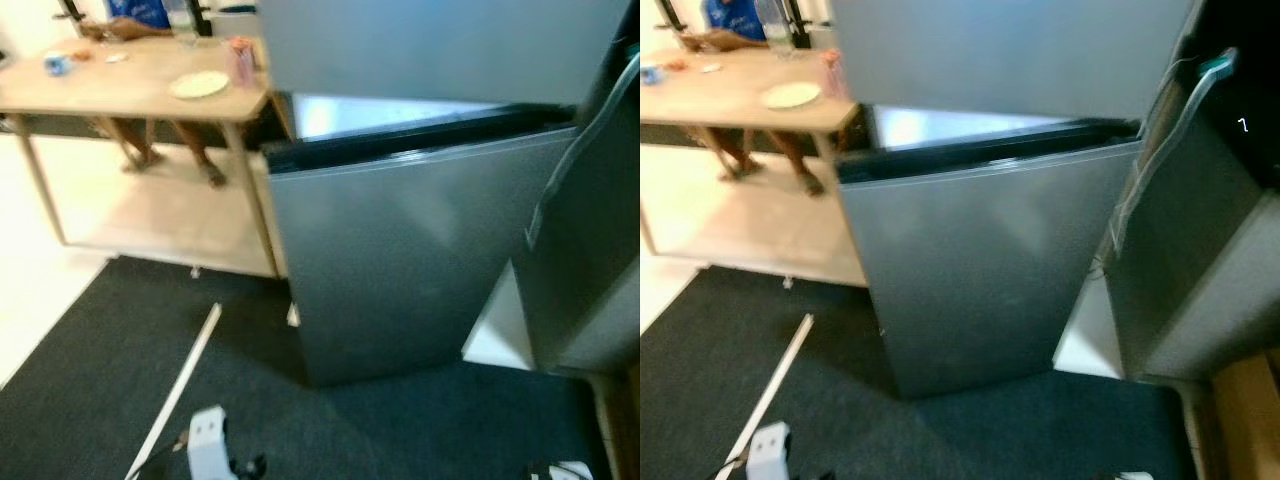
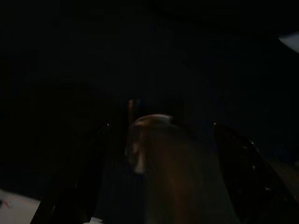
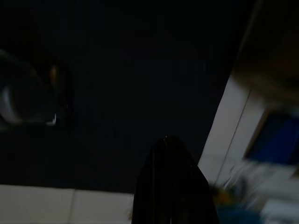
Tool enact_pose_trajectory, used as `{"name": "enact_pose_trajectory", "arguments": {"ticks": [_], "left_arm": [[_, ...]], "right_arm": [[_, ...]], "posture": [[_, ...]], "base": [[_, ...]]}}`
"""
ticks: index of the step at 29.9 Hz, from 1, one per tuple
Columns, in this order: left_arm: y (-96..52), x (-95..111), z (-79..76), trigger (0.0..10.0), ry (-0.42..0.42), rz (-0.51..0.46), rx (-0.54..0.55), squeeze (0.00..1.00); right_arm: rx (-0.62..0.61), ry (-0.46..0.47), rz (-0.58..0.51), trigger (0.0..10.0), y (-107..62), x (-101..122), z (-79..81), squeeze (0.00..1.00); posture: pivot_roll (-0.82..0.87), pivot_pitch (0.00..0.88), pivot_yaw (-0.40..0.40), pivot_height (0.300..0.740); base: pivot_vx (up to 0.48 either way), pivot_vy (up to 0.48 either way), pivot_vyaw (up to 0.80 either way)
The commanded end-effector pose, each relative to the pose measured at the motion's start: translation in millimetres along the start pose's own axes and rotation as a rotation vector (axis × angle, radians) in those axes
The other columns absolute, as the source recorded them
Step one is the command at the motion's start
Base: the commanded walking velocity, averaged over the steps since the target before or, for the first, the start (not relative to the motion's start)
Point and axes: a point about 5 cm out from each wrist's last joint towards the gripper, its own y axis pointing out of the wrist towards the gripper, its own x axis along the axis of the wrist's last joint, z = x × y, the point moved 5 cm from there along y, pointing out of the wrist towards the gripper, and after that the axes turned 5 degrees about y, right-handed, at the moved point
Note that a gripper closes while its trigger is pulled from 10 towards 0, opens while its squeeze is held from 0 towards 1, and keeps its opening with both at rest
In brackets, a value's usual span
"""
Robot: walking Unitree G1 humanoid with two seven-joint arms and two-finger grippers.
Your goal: Restocking fridge
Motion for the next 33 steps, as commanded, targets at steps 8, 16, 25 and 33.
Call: {"name": "enact_pose_trajectory", "arguments": {"ticks": [8,16,25,33], "left_arm": [[1.1,-7,-7.8,10.0,0.021,0.027,-0.019,0.0],[1.9,-2,-5.1,10.0,0.032,0.02,0.0,0.0],[2.5,1,-4.7,10.0,0.045,0.022,-0.004,0.0],[-0.4,-13,-1.8,10.0,0.065,0.065,0.011,0.0]], "right_arm": [[-0.019,-0.031,-0.003,10.0,0.1,2,-2.8,0.0],[-0.047,0.004,-0.053,10.0,1.0,21,-7.3,0.0],[-0.048,-0.023,-0.107,10.0,1.9,47,-5.4,0.0],[-0.032,-0.045,-0.077,10.0,2.6,38,-0.5,0.0]], "posture": [[-0.01,0.0,-0.002,0.74],[-0.01,0.0,-0.006,0.74],[-0.02,0.0,-0.009,0.74],[-0.03,0.0,0.002,0.74]], "base": [[0.0,0.0,0.75],[0.0,0.0,0.55],[0.028,0.0,0.0],[0.267,0.0,0.0]]}}
